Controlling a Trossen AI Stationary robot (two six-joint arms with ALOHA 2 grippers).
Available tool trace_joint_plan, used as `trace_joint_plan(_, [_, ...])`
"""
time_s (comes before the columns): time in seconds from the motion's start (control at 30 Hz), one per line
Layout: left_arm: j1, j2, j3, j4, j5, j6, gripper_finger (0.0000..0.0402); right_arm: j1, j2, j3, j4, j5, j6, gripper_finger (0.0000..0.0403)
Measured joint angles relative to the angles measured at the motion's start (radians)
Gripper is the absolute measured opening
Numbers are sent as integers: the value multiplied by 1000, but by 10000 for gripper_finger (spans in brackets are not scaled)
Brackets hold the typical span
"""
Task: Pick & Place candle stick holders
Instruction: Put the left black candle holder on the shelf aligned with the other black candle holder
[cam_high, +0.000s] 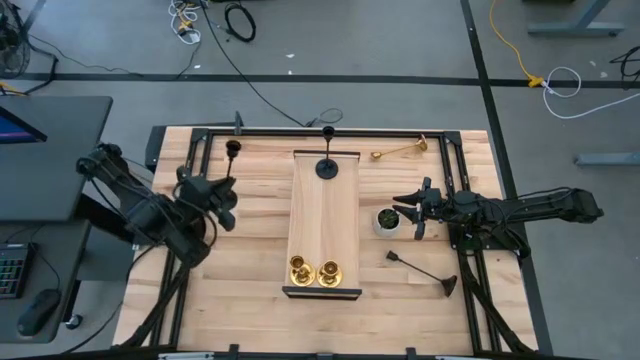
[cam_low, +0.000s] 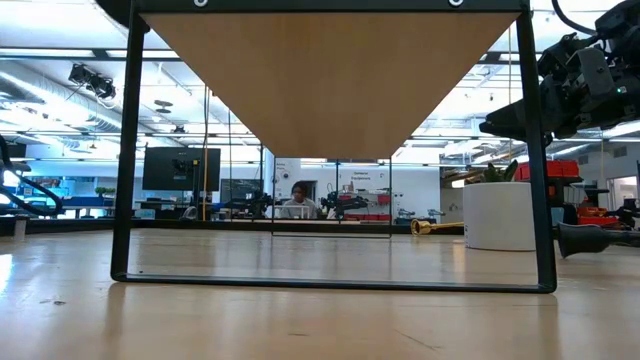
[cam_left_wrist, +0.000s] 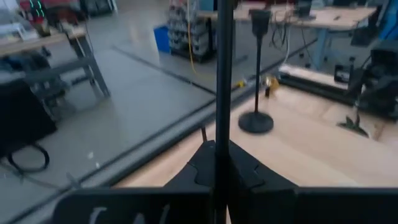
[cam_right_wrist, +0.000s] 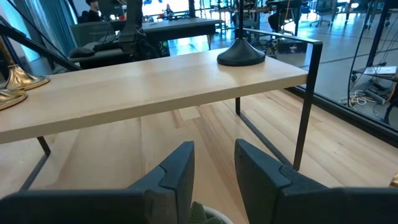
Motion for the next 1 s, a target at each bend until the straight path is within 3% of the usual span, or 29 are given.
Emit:
trace_joint_plan(0.13, [1,-9,0,98,-33,84,10,0,0,0,0,0,0,114])
trace_joint_plan(0.23, [2,7,0,248,-46,240,10,0,0,0,0,0,0,114])
trace_joint_plan(0.43, [80,27,0,564,36,570,10,0,0,0,0,0,0,114])
trace_joint_plan(0.6, [199,70,0,896,255,918,10,0,0,0,2,0,0,114])
trace_joint_plan(0.7, [275,90,-1,1027,344,1052,10,0,0,0,0,0,0,114])
trace_joint_plan(1.0, [489,96,-34,1118,576,1172,10,0,0,0,0,0,0,114])
